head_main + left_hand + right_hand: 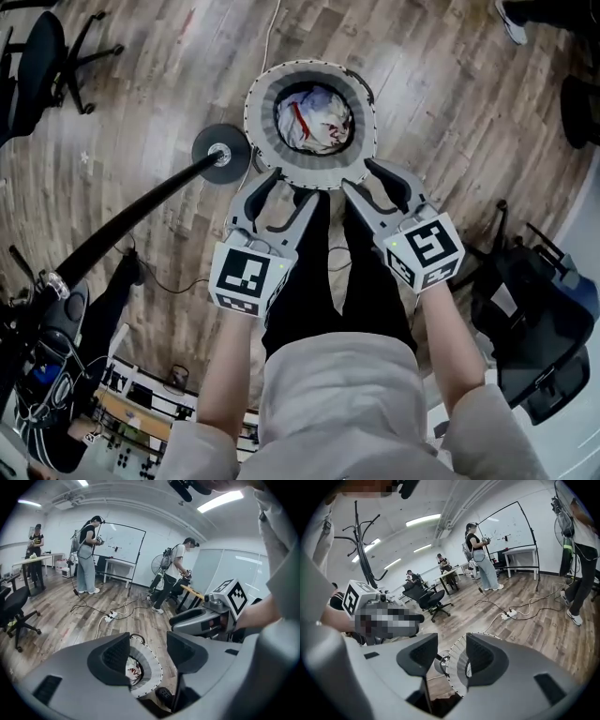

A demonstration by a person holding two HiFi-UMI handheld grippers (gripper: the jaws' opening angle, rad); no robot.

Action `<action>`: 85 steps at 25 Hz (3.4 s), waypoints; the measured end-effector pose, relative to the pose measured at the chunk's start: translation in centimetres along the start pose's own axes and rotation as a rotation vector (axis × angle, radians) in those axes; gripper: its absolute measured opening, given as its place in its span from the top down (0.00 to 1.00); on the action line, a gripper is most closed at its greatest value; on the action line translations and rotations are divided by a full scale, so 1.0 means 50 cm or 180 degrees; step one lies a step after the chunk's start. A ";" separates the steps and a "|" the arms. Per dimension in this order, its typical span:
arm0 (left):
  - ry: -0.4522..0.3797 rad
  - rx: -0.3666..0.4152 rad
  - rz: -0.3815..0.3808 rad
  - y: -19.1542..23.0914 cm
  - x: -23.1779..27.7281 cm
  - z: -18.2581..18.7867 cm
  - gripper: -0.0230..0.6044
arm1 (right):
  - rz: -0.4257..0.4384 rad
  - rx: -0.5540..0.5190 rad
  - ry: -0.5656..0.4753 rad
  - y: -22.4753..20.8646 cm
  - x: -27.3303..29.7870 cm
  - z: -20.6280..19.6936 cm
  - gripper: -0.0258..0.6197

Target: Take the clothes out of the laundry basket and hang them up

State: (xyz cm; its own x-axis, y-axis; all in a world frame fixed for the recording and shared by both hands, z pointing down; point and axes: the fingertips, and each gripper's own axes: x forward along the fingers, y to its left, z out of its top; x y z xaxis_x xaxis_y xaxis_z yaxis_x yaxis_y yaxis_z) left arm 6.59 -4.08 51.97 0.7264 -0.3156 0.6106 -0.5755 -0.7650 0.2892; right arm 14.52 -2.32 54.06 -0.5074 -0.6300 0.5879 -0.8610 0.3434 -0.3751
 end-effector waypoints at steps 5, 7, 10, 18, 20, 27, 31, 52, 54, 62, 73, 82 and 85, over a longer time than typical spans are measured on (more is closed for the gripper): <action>0.0057 -0.0003 -0.0124 0.066 0.049 -0.030 0.58 | -0.0068 0.0057 0.0077 -0.031 0.084 -0.018 0.66; 0.0076 0.0000 -0.0171 0.083 0.063 -0.049 0.58 | -0.0077 0.0096 0.0106 -0.038 0.112 -0.034 0.66; 0.0042 -0.0078 -0.0255 0.111 0.091 -0.082 0.58 | -0.0102 0.0106 0.0174 -0.055 0.158 -0.067 0.66; 0.0211 -0.0069 -0.0435 0.170 0.160 -0.180 0.58 | -0.0130 0.0189 0.0375 -0.092 0.262 -0.154 0.66; 0.0232 -0.0101 -0.0458 0.176 0.175 -0.197 0.58 | -0.0128 0.0211 0.0422 -0.101 0.279 -0.171 0.66; 0.0208 -0.0157 -0.0329 0.217 0.233 -0.240 0.58 | -0.0138 0.0194 0.0631 -0.139 0.351 -0.232 0.66; 0.0173 -0.0193 -0.0210 0.237 0.265 -0.257 0.58 | -0.0118 0.0226 0.0740 -0.169 0.385 -0.275 0.66; 0.0372 -0.0120 -0.0051 0.289 0.348 -0.355 0.58 | 0.0266 -0.0037 0.1114 -0.255 0.647 -0.474 0.65; 0.0349 -0.0107 -0.0040 0.299 0.353 -0.363 0.58 | 0.0249 -0.0039 0.1144 -0.262 0.667 -0.494 0.65; 0.0305 0.0005 -0.0070 0.327 0.358 -0.380 0.58 | 0.0157 -0.0006 0.1262 -0.306 0.738 -0.585 0.65; 0.0280 -0.0074 -0.0108 0.355 0.355 -0.409 0.59 | 0.0164 -0.0137 0.1371 -0.314 0.844 -0.681 0.66; 0.0253 -0.0228 -0.0154 0.356 0.348 -0.428 0.61 | 0.0039 -0.0088 0.1539 -0.331 0.880 -0.741 0.68; 0.0217 -0.0255 -0.0152 0.355 0.345 -0.426 0.61 | -0.0010 -0.0079 0.1598 -0.342 0.886 -0.756 0.72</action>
State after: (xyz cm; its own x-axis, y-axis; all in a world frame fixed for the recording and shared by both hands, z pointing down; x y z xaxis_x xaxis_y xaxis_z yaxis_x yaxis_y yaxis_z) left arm 0.91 -11.15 83.33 0.7281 -0.2388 0.6425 -0.5709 -0.7301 0.3756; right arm 5.46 -9.76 113.63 -0.4534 -0.2204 0.8636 -0.8601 0.3625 -0.3590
